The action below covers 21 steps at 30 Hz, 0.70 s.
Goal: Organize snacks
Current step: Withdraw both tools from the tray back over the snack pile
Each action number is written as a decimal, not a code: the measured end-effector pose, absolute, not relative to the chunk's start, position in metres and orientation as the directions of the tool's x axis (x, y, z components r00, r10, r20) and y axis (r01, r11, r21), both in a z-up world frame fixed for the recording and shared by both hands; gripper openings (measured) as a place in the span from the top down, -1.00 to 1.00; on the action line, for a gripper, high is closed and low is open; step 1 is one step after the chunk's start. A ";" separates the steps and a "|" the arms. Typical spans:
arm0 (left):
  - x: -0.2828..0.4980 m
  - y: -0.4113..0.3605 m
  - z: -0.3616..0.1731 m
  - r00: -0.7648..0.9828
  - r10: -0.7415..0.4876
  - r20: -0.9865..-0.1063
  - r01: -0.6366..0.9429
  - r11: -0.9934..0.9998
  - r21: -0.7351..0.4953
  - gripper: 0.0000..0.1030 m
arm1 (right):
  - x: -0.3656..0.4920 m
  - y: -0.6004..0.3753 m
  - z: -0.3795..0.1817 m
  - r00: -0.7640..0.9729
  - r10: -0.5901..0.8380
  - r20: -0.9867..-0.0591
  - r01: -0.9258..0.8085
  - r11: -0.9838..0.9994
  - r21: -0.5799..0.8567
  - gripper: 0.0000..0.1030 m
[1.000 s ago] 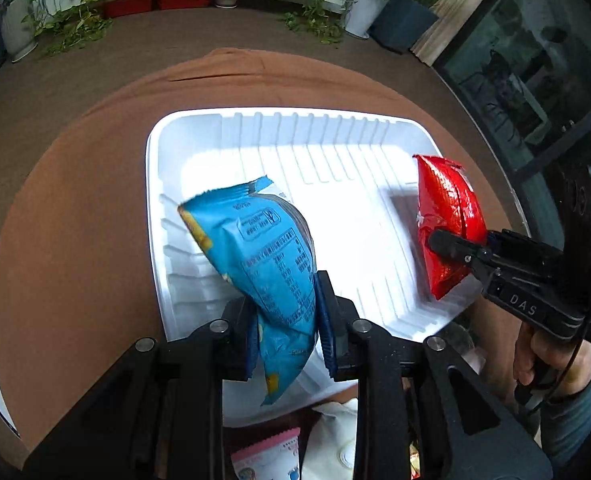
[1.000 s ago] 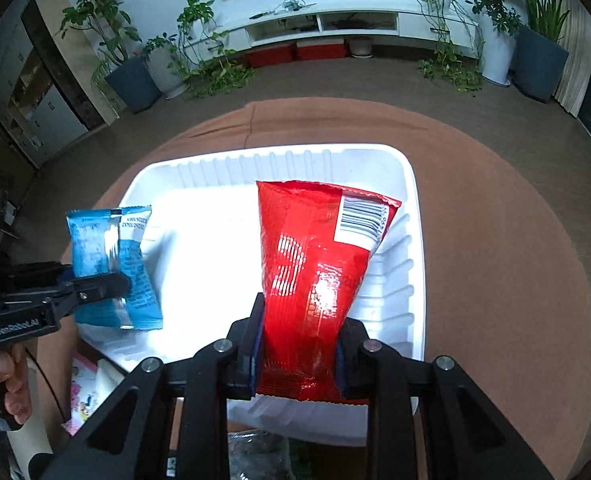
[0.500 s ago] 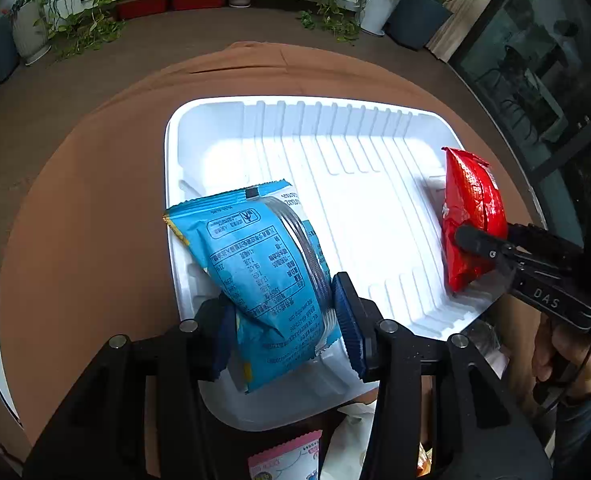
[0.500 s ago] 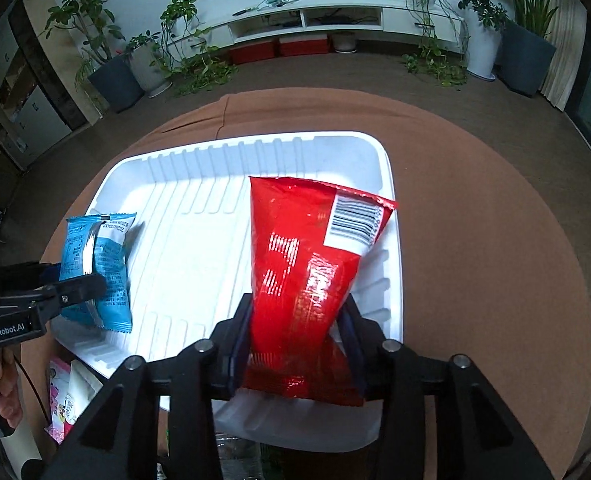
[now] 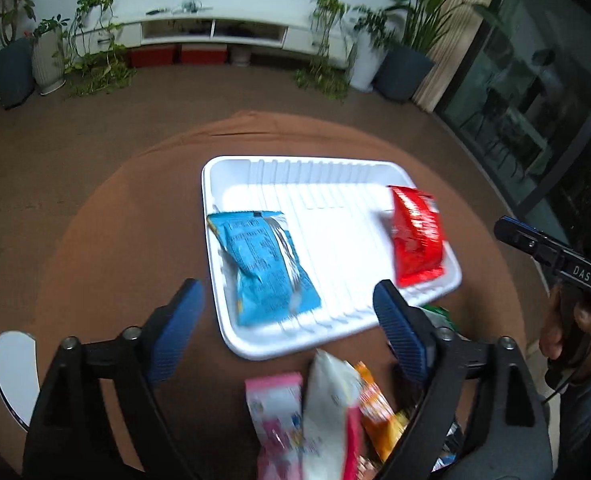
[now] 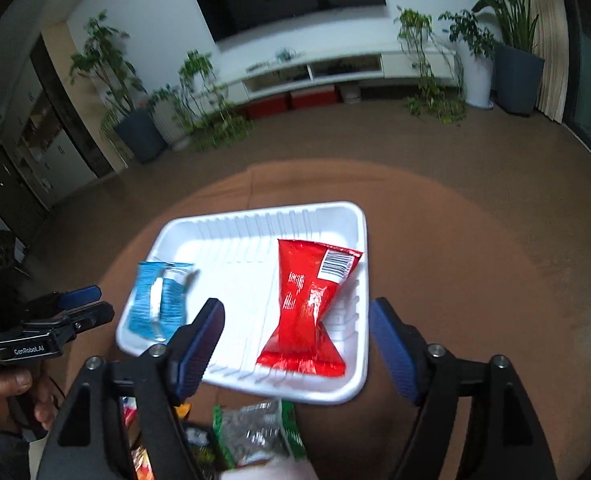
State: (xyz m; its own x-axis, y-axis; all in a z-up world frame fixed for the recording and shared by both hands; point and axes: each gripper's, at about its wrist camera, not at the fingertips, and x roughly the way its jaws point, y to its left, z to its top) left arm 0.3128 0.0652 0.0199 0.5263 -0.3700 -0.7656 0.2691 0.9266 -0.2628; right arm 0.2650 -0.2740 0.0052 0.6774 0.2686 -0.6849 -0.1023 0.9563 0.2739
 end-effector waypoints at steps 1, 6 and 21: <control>0.300 0.068 0.023 0.535 -0.386 -0.752 0.274 0.921 -0.277 -0.73 | 0.255 -0.277 0.010 0.689 0.274 -0.671 -0.108 0.954 0.278 -0.52; 0.241 0.075 0.029 0.565 -0.423 -0.708 0.291 0.906 -0.308 -0.74 | 0.188 -0.286 0.025 0.742 0.293 -0.603 -0.125 0.944 0.305 -0.54; 0.068 0.061 -0.012 0.529 -0.363 -0.767 0.367 0.913 -0.179 -0.74 | 0.035 -0.251 -0.044 0.684 0.339 -0.647 -0.187 0.938 0.293 -0.55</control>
